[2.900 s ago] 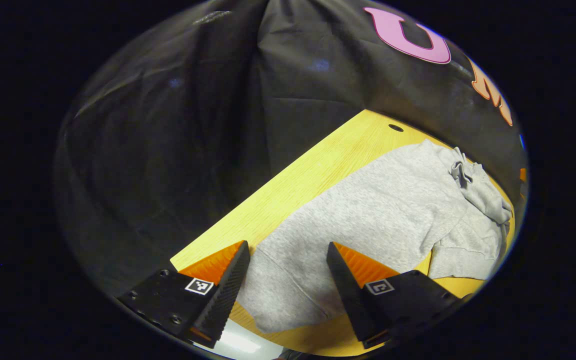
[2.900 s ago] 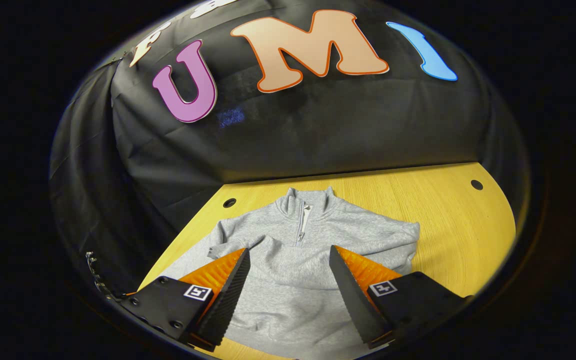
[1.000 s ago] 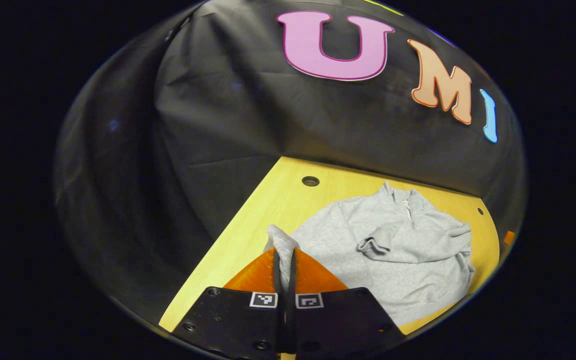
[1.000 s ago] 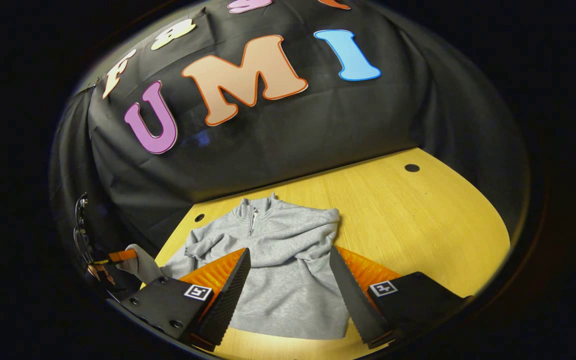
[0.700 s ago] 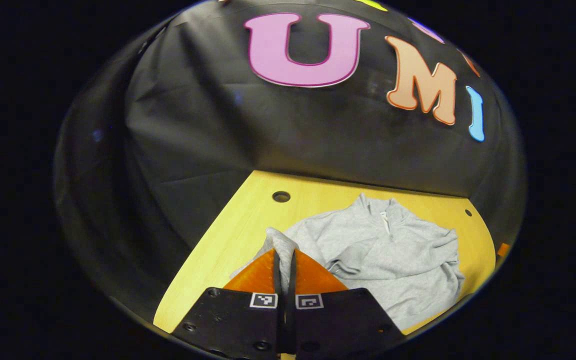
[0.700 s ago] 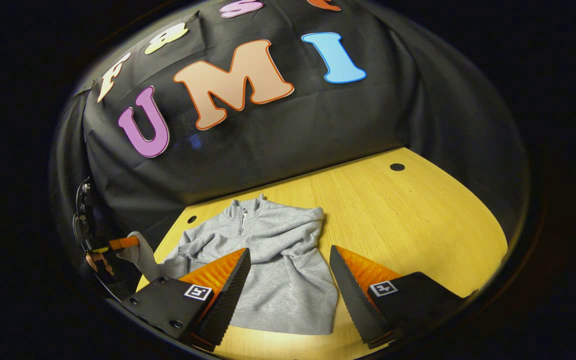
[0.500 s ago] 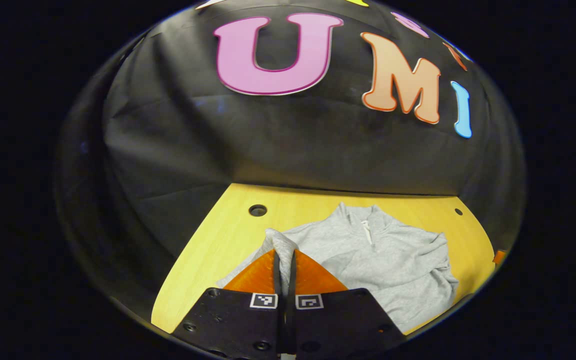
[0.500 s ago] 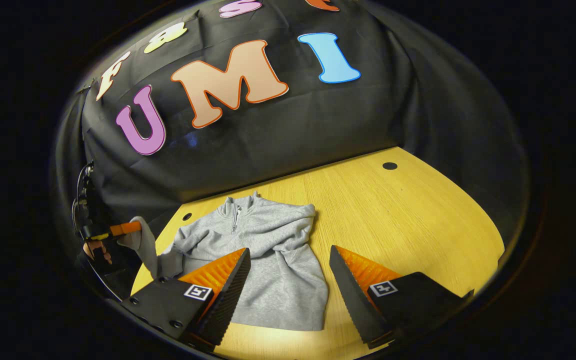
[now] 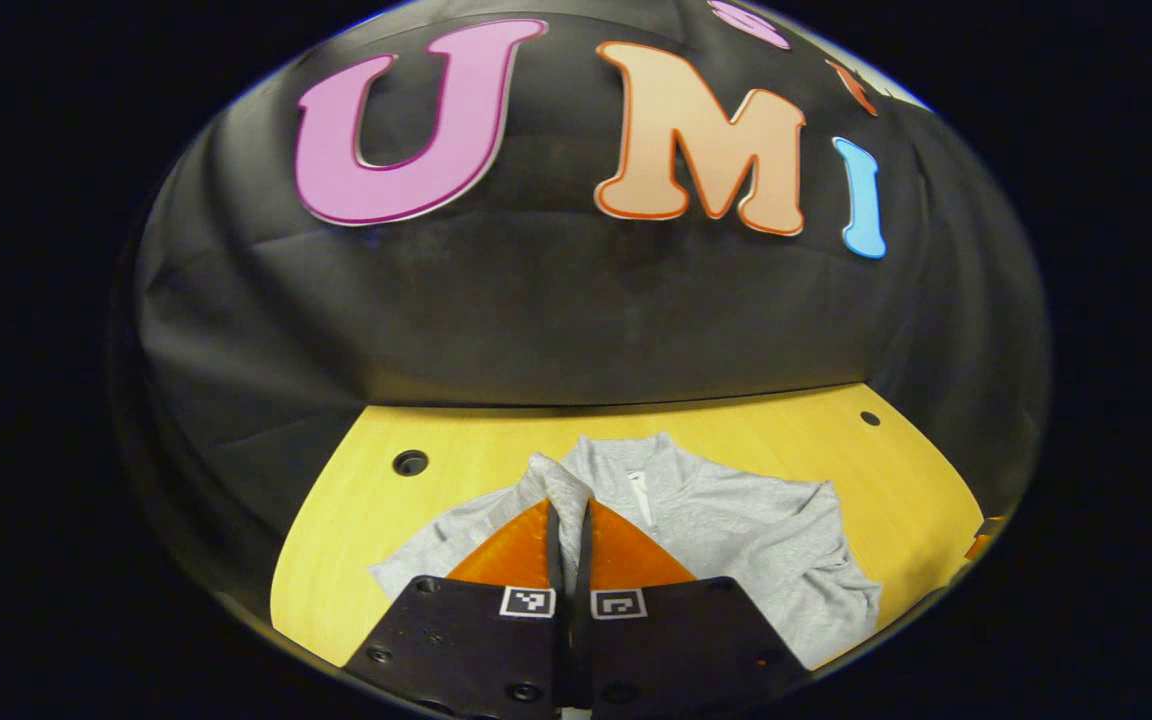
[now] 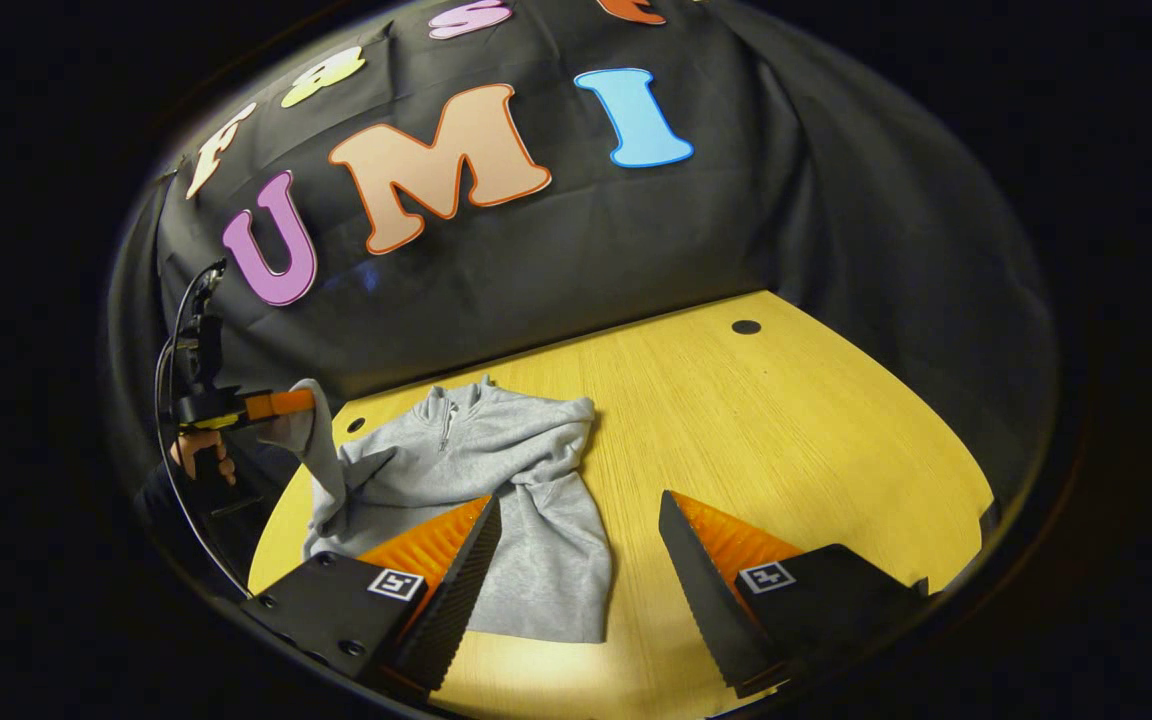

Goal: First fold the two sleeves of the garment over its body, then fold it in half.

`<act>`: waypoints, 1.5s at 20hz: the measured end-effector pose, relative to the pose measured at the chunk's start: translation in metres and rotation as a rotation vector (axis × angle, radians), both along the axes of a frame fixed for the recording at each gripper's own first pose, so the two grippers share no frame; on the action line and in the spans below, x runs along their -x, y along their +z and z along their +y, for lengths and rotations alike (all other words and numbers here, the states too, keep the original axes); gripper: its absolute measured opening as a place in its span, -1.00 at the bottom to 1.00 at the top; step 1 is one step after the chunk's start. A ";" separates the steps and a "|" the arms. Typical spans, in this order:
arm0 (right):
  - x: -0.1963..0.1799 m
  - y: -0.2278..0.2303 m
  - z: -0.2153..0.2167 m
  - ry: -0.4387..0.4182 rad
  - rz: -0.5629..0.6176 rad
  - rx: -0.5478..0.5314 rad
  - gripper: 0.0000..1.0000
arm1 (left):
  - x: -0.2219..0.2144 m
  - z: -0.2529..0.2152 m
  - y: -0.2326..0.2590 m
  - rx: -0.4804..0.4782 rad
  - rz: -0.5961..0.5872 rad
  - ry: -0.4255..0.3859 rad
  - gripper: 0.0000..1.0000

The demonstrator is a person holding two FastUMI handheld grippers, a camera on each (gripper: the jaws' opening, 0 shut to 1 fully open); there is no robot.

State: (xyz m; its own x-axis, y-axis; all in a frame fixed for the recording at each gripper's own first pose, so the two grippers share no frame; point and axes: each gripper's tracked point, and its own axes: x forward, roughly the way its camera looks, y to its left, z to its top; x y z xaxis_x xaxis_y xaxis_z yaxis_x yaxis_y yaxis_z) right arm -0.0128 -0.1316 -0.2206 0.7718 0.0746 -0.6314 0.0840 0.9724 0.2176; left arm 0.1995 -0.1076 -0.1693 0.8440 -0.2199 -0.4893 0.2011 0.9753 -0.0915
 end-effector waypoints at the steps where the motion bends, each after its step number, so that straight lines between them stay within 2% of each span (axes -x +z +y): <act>1: 0.003 0.000 -0.004 -0.008 0.001 0.004 0.89 | -0.003 -0.015 -0.001 -0.002 0.006 -0.022 -1.00; 2: 0.006 0.000 -0.008 -0.015 0.003 0.009 0.97 | -0.004 -0.029 -0.003 -0.004 0.010 -0.045 -1.00; 3: 0.009 -0.001 -0.012 -0.021 0.007 0.015 0.89 | -0.006 -0.043 -0.005 -0.004 0.015 -0.069 -1.00; 4: 0.014 -0.002 -0.016 -0.026 0.011 0.021 0.97 | -0.006 -0.057 -0.007 -0.005 0.018 -0.090 -1.00; 7: 0.028 -0.008 -0.027 -0.045 0.033 0.028 0.89 | -0.008 -0.100 -0.013 -0.008 0.027 -0.157 -1.00; 9: 0.036 -0.013 -0.036 -0.060 0.045 0.031 0.97 | -0.006 -0.130 -0.018 -0.007 0.034 -0.209 -1.00; 10: 0.039 -0.014 -0.040 -0.067 0.049 0.031 0.89 | -0.006 -0.143 -0.020 -0.014 0.039 -0.228 -1.00; 11: 0.043 -0.017 -0.043 -0.074 0.054 0.032 0.96 | -0.004 -0.154 -0.024 -0.026 0.049 -0.244 -1.00; 12: 0.046 -0.018 -0.045 -0.079 0.059 0.032 0.89 | -0.003 -0.164 -0.030 -0.034 0.063 -0.255 -1.00; 14: 0.051 -0.018 -0.050 -0.087 0.062 0.036 0.96 | -0.001 -0.180 -0.042 -0.057 0.084 -0.272 -1.00; 15: 0.052 -0.020 -0.051 -0.087 0.061 0.040 0.87 | 0.000 -0.187 -0.048 -0.070 0.091 -0.283 -1.00; 18: 0.058 -0.025 -0.050 -0.073 0.073 0.048 0.97 | 0.004 -0.199 -0.066 -0.120 0.100 -0.304 -1.00; 20: 0.060 -0.027 -0.047 -0.061 0.075 0.046 0.89 | 0.013 -0.213 -0.073 -0.110 0.111 -0.339 -0.84; 21: 0.059 -0.026 -0.044 -0.054 0.071 0.047 0.89 | 0.014 -0.218 -0.070 -0.100 0.094 -0.354 -0.55; 22: 0.058 -0.026 -0.042 -0.046 0.065 0.048 0.97 | 0.017 -0.221 -0.062 -0.085 0.064 -0.362 -0.17; 23: 0.056 -0.027 -0.038 -0.035 0.063 0.048 0.89 | 0.019 -0.222 -0.056 -0.066 0.037 -0.365 0.21; 25: 0.053 -0.027 -0.032 -0.015 0.059 0.044 0.89 | 0.025 -0.214 -0.041 -0.032 -0.002 -0.350 0.98; 27: 0.047 -0.027 -0.024 0.001 0.050 0.034 0.89 | 0.033 -0.202 -0.027 0.006 -0.027 -0.339 0.92; 30: 0.033 -0.026 -0.006 0.035 0.039 0.022 0.90 | 0.040 -0.171 -0.005 -0.011 -0.087 -0.309 0.92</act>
State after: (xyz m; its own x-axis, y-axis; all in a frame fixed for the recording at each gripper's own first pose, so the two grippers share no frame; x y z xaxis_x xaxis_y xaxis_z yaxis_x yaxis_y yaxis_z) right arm -0.0457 -0.1380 -0.2466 0.7436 0.0872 -0.6629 0.0578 0.9794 0.1937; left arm 0.1596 -0.2783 -0.1740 0.7768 -0.4677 -0.4217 0.4947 0.8676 -0.0508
